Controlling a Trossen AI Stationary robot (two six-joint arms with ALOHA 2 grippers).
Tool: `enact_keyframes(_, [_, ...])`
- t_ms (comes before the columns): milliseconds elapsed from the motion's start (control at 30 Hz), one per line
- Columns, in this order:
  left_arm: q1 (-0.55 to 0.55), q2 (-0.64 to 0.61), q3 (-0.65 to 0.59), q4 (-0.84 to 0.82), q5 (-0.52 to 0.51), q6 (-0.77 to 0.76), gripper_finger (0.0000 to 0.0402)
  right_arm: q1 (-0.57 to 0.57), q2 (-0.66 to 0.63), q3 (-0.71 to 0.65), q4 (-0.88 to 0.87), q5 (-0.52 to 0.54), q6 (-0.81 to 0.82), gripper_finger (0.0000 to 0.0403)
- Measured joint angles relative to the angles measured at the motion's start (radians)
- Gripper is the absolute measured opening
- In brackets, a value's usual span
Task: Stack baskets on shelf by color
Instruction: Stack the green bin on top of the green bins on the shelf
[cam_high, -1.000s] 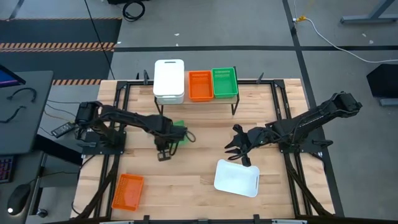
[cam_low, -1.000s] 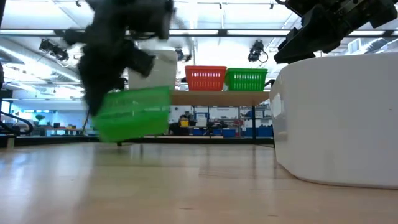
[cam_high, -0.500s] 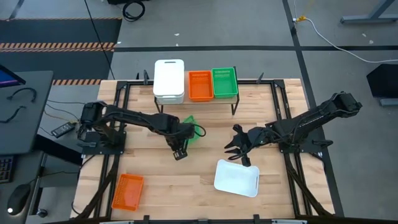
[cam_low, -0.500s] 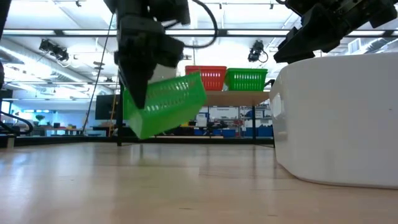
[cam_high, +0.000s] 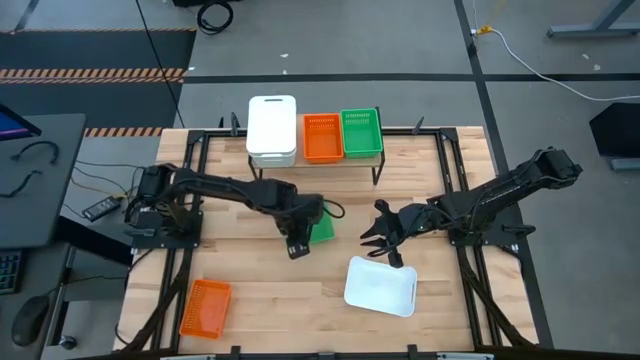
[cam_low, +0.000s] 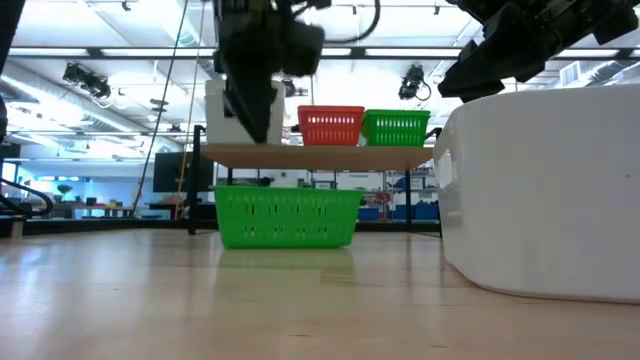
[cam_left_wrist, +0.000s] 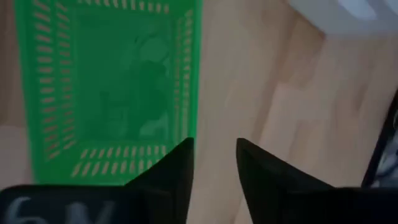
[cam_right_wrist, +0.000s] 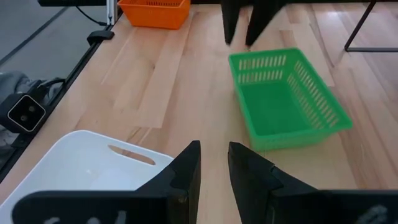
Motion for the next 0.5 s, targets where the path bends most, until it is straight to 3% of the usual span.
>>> enact_keyframes(100, [-0.012,-0.001,0.075,-0.142,-0.045,0.080,0.0138,0.000,0.000,0.000,0.011,0.000,0.000,0.0087])
enact_keyframes(267, [-0.074,-0.003,0.068,-0.407,-0.298,0.321,0.0139,0.000,0.000,0.000,0.017,0.000,-0.002,0.0087])
enact_keyframes(400, [-0.122,-0.001,-0.026,-0.400,-0.378,0.534,0.0136,0.000,0.000,0.000,0.024,0.000,-0.002,0.0087])
enact_keyframes(500, [-0.161,-0.001,-0.089,-0.345,-0.505,0.653,0.0138,0.000,0.000,0.000,0.022,0.000,0.005,0.0087])
